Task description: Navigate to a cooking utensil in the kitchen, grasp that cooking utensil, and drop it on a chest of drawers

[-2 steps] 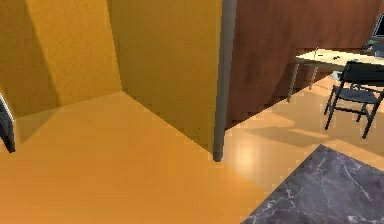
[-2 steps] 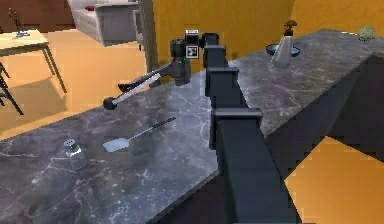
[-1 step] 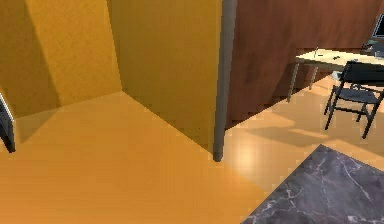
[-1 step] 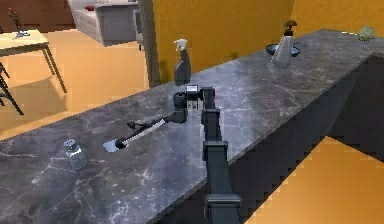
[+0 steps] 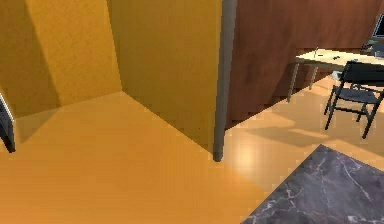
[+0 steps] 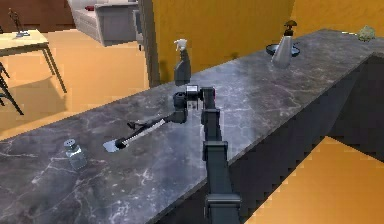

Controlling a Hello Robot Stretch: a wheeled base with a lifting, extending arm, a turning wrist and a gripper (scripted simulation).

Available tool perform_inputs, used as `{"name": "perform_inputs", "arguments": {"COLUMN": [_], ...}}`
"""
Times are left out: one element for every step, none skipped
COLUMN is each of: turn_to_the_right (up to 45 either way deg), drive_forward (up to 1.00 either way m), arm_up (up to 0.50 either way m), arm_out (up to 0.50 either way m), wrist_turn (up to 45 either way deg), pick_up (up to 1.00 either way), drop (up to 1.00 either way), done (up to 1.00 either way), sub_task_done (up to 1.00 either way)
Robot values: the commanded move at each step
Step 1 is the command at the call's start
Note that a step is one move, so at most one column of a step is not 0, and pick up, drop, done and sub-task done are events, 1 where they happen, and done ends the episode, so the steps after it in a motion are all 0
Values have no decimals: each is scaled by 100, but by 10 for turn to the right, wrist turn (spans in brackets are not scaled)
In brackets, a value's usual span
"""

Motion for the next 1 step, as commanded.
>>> {"name": "perform_inputs", "arguments": {"turn_to_the_right": [0], "drive_forward": [0], "arm_up": [10], "arm_out": [0], "wrist_turn": [0], "pick_up": [0], "drop": [0], "done": [0], "sub_task_done": [0]}}
